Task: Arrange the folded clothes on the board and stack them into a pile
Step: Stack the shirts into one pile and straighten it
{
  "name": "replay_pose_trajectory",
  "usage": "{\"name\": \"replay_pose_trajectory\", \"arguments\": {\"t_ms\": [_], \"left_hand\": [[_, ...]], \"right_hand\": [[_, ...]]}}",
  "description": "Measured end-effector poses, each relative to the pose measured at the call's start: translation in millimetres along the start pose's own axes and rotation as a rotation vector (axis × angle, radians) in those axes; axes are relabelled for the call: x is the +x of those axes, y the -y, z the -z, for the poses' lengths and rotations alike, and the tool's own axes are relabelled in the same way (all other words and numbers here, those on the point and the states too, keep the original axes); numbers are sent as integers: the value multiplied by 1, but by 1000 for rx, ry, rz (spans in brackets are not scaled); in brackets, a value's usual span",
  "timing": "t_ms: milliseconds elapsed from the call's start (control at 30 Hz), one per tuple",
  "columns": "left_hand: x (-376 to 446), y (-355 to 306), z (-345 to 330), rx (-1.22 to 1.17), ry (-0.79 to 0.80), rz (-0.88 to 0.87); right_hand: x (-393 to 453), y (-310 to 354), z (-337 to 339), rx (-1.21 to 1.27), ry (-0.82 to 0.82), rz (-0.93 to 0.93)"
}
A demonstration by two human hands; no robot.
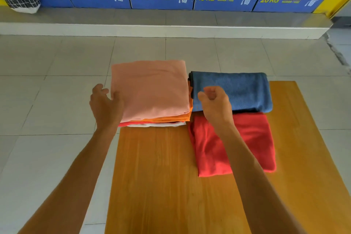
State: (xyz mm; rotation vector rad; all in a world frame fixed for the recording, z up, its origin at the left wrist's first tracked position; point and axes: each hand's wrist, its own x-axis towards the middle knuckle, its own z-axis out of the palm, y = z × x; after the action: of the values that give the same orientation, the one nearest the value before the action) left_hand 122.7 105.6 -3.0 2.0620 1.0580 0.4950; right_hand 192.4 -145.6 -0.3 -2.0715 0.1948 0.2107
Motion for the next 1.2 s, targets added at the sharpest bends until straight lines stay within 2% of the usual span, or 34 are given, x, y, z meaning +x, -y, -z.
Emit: {"name": "replay_pose_trajectory", "arguments": {"t_ms": [67,100,167,233,300,367,433,533,667,833,1000,1100,1200], "left_hand": [[-31,0,4,-127,-117,-126],[-50,-4,5,-196,-95,-131],[-89,-9,-3,-264,62,-74],[-121,-3,-26,-171,262,-38],[-143,4,-54,-102,512,86],[-158,4,-78,-54,693,149],[-166,-3,-93,-40,701,131],[-173,-17,-96,-99,724,205],[-178,-9,-82,-70,778,316],[-167,23,-36,-195,962,506],[-166,32,18,-345,929,614],[-147,12,47,-387,872,529],[-117,-18,74,-442,801,405]], "right_hand": [[-13,-24,30,-7,-148,-38],[-18,-38,46,-14,-214,-71],[-25,-67,73,-82,-332,-142],[-31,-93,92,-174,-420,-216],[-36,-110,102,-255,-454,-338],[-41,-120,102,-298,-433,-435],[-45,-126,96,-276,-366,-443],[-53,-129,85,-230,-274,-464],[-77,-124,82,-1,-90,-507],[-126,-128,60,63,-100,-499],[-160,-103,38,261,-56,-428],[-155,-64,39,363,-14,-351],[-136,-9,42,421,55,-192]]}}
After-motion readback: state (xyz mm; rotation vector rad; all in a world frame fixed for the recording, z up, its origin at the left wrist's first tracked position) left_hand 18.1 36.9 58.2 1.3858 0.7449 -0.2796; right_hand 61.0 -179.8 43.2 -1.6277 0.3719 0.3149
